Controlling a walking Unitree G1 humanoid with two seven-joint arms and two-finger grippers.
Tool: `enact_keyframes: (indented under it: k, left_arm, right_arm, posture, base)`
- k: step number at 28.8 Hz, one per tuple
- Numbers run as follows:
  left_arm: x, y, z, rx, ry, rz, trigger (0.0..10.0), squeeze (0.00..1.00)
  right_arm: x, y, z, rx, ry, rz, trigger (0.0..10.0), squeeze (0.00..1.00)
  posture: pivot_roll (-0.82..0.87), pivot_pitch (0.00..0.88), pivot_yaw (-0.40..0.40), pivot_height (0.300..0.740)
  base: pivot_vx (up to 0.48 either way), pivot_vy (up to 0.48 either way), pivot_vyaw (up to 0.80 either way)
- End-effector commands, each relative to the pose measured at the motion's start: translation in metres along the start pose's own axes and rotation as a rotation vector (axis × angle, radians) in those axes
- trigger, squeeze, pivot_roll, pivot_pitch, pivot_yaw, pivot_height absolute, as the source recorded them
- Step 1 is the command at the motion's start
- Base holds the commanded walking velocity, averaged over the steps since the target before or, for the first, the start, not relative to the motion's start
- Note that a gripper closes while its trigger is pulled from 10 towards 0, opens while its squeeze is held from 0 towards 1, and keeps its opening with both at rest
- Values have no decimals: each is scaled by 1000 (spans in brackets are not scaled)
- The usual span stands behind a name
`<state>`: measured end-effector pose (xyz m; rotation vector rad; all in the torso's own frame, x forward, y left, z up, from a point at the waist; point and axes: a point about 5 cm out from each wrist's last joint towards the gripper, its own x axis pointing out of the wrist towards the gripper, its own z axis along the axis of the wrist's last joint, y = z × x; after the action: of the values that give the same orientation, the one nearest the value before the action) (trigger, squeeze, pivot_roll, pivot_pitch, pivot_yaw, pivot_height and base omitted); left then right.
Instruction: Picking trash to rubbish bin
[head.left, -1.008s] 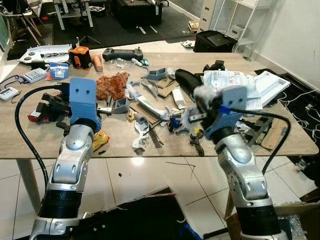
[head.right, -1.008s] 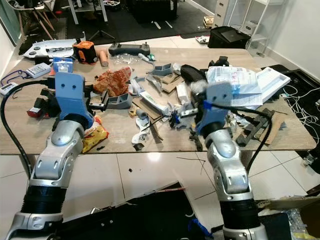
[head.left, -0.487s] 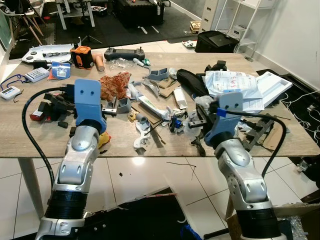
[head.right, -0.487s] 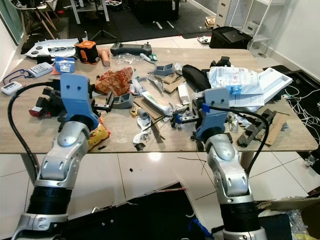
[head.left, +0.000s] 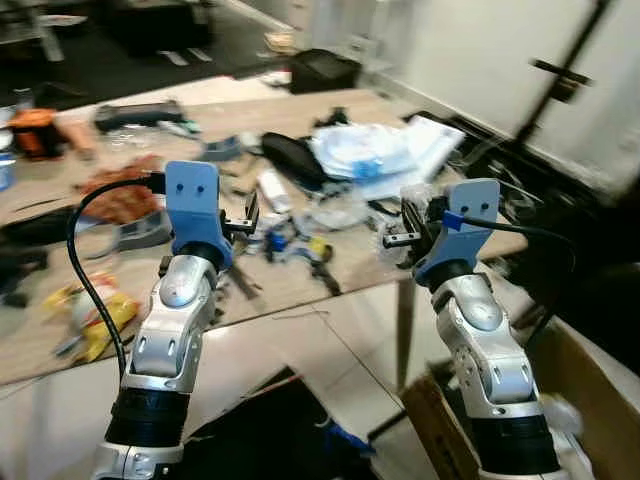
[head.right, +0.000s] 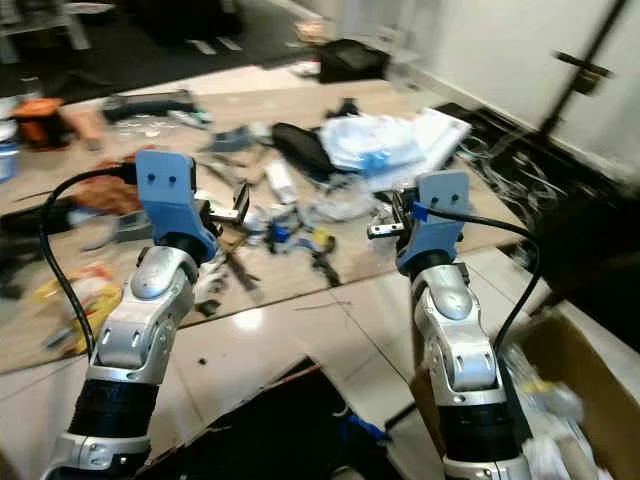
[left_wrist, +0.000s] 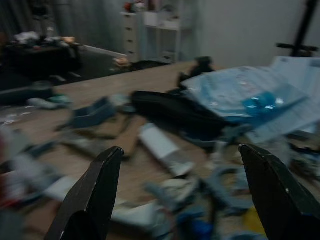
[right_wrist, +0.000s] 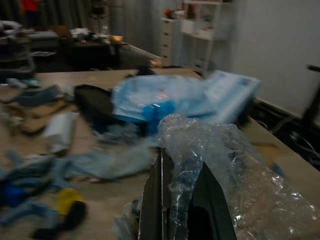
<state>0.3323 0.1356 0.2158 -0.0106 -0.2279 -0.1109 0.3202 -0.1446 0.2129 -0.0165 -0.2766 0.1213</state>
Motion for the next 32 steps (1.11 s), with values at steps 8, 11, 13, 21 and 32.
enact_keyframes:
  k: [8,11,13,21,32]
  left_arm:
    - [-1,-8,5,-66,-29,-70,10000,0]
    - [-2,-10,6,-66,-31,-86,10000,0]
    - [-3,-11,5,-64,-28,-93,10000,0]
    - [-4,-18,4,-55,-22,-139,10000,0]
    - [-10,-27,1,-55,-11,-231,10000,0]
  right_arm:
    - [-1,-10,0,-8,-4,-54,10000,0]
    - [-1,-10,0,-7,-5,-58,10000,0]
    - [-1,-10,0,-6,-4,-62,10000,0]
    - [-2,-18,-2,-4,6,-122,10000,0]
    - [-9,-34,-16,32,76,-233,10000,0]
  posture:
    - [-8,131,-3,740]
    - [-8,131,-3,740]
    - [-8,131,-3,740]
    - [-6,132,-1,740]
    - [-6,132,-1,740]
  base:
    - [0,0,-800]
    - [0,0,-800]
    - [0,0,-800]
    - [0,0,-800]
    - [0,0,-800]
